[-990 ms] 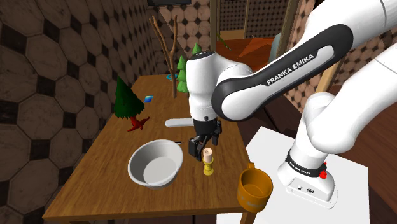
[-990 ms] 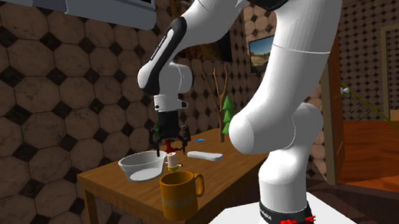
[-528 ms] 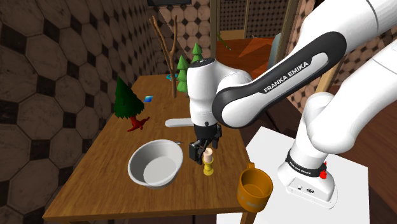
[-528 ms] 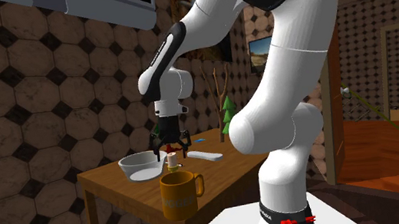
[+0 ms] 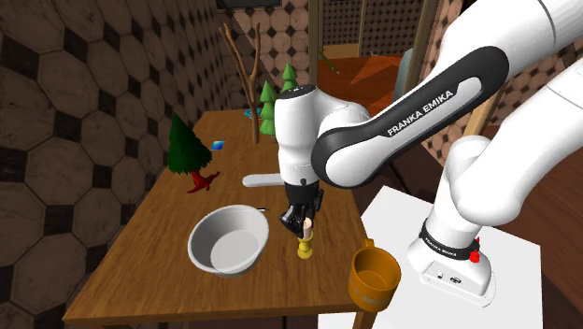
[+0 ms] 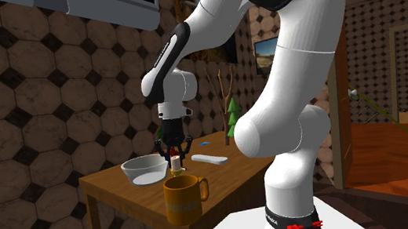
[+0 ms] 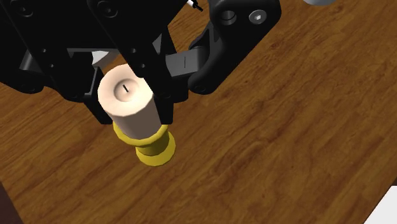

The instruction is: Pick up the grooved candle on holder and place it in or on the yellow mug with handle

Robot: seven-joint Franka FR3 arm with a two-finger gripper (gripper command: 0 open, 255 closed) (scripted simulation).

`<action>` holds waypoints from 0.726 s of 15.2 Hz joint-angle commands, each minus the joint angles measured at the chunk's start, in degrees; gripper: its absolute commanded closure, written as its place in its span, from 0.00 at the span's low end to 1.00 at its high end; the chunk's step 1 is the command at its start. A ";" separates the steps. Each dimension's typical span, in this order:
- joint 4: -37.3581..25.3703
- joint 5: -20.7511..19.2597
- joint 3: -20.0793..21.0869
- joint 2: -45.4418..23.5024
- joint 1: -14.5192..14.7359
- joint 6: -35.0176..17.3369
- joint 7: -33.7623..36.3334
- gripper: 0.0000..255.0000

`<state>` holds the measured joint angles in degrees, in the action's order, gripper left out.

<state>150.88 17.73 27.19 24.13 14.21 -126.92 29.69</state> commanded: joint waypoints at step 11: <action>-2.59 -0.32 -1.20 2.92 0.11 5.60 0.02 1.00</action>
<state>148.96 17.51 26.15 26.63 14.32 -122.42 29.60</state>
